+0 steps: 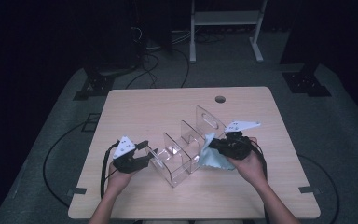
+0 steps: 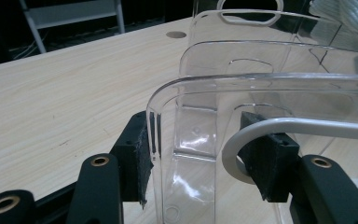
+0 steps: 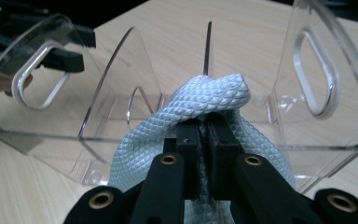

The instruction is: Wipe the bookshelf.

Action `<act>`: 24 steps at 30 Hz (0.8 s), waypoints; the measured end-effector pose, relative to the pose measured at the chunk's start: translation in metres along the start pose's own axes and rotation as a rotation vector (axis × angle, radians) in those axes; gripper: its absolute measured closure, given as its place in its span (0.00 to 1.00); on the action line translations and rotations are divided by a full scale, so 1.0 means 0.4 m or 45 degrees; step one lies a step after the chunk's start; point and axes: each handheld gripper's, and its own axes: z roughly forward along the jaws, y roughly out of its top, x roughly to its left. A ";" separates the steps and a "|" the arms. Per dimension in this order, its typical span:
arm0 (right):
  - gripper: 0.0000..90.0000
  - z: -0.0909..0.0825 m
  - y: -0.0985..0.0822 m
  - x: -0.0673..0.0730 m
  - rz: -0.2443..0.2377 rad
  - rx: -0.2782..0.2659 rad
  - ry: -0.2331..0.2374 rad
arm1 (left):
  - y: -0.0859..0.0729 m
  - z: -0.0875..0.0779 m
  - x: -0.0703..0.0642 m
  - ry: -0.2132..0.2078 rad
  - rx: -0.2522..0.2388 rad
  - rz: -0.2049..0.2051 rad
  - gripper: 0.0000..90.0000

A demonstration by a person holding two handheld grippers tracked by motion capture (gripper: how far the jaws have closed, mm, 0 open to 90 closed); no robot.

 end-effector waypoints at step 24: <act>0.94 0.061 0.058 0.010 -0.010 -0.004 -0.001 | -0.004 0.000 -0.001 0.004 -0.010 -0.014 0.51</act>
